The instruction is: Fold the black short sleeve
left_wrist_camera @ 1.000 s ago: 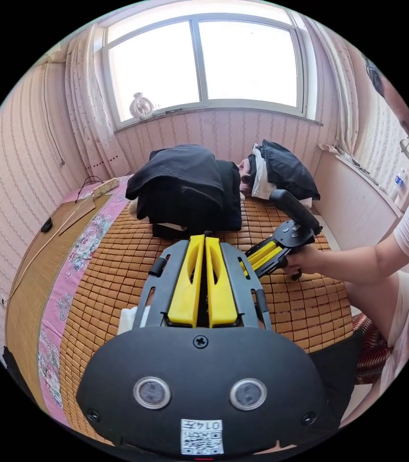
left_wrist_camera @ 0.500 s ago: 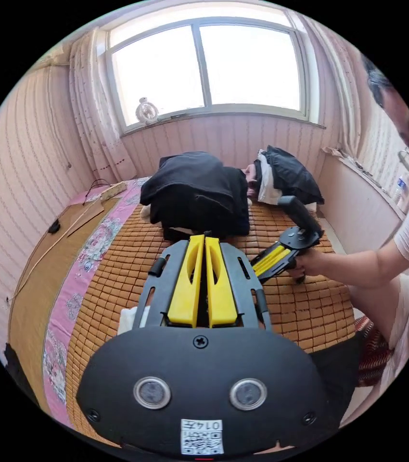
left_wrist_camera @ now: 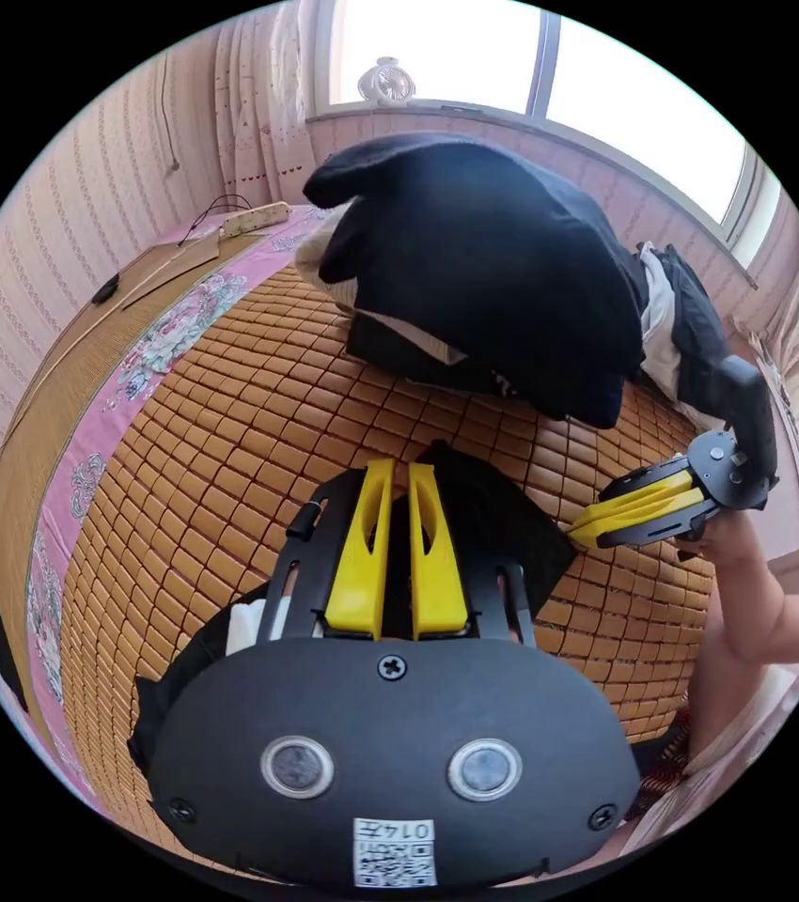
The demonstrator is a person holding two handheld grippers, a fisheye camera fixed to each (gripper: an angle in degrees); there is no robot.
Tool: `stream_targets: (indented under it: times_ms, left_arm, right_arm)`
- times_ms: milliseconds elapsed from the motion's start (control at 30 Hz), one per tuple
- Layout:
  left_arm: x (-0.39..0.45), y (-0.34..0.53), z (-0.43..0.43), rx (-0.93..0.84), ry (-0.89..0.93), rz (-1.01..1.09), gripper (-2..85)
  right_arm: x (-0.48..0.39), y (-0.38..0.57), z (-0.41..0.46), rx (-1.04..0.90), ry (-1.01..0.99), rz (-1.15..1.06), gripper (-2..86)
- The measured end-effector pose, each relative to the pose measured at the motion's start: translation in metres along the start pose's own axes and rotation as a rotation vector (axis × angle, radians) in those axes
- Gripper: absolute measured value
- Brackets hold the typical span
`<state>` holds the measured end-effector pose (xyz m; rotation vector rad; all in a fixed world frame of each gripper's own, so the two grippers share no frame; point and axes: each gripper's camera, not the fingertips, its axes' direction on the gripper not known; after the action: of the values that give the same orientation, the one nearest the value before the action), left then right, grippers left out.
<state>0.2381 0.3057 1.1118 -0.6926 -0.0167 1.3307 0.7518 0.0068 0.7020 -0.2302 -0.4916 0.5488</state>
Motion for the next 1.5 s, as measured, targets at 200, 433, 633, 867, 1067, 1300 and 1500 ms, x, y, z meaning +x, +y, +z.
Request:
stream_targets:
  times_ms: [200, 433, 633, 867, 1067, 1300, 1500]
  left_arm:
    - [0.008, 0.0, 0.033, -0.096, -0.073, 0.006, 0.4]
    - [0.016, -0.005, 0.037, -0.084, -0.162, 0.029, -0.8]
    - [-0.001, -0.005, 0.037, -0.063, -0.093, -0.046, -0.9]
    - [-0.004, -0.006, 0.037, -0.065, -0.099, -0.041, -1.0]
    - [-0.005, -0.003, 0.036, -0.058, -0.12, -0.04, -1.0]
    - [-0.013, 0.001, 0.031, -0.059, -0.139, -0.099, -0.7]
    - [-0.017, -0.015, 0.007, 0.016, -0.135, -0.098, 0.2]
  right_arm:
    - [-0.034, -0.007, 0.001, 0.151, 0.042, -0.098, 0.8]
    - [-0.048, -0.017, 0.017, 0.074, 0.167, -0.091, -0.5]
    - [-0.044, -0.019, 0.007, 0.092, 0.081, -0.081, 1.0]
    - [-0.075, -0.03, 0.025, 0.06, 0.248, -0.142, 0.7]
    - [-0.075, -0.035, 0.006, 0.013, 0.18, -0.138, -0.7]
    - [-0.073, -0.04, 0.018, -0.06, 0.138, -0.132, -0.6]
    - [-0.08, -0.045, 0.021, -0.056, 0.159, -0.124, 0.6]
